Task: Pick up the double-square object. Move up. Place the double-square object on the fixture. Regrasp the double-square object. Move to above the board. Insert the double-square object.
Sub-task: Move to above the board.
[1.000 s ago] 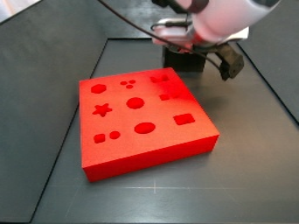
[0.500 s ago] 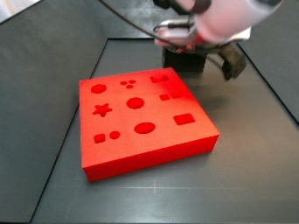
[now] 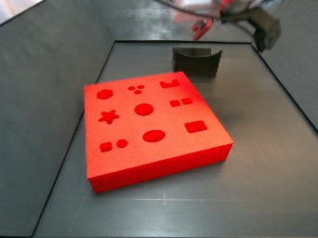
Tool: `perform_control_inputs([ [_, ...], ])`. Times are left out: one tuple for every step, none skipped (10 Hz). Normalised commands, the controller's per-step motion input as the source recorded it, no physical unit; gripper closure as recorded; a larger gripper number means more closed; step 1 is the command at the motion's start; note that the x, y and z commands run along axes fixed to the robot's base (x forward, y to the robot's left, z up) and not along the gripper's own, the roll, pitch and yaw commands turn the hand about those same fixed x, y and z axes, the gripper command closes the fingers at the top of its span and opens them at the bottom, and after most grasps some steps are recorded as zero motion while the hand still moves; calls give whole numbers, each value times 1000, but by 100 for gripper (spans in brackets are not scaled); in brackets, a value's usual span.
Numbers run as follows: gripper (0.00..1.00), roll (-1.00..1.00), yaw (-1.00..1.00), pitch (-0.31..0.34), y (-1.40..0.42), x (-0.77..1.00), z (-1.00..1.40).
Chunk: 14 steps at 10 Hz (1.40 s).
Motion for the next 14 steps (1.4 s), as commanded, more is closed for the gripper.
perform_control_inputs([
  [100, -38, -118, -115, 68, 56, 1000],
  [100, -33, -134, -88, 66, 50, 1000],
  [100, -24, -139, -36, 63, 42, 1000],
  [100, -22, -131, 4, 63, 36, 1000],
  [100, -23, -114, 40, 60, 30, 1000],
  [100, -28, -91, 70, 57, 26, 1000],
  [100, -39, -60, 106, 54, 21, 1000],
  [100, -47, -35, 129, 49, 19, 1000],
  [100, -57, -8, 145, 43, 21, 1000],
  [100, -57, 19, 163, 38, 26, 1000],
  [100, -56, 49, 175, 22, 39, 936],
  [100, -49, 73, 180, 11, 37, 757],
  [100, -44, 97, 173, -6, 37, 519],
  [100, -42, 108, 164, -13, 37, 404],
])
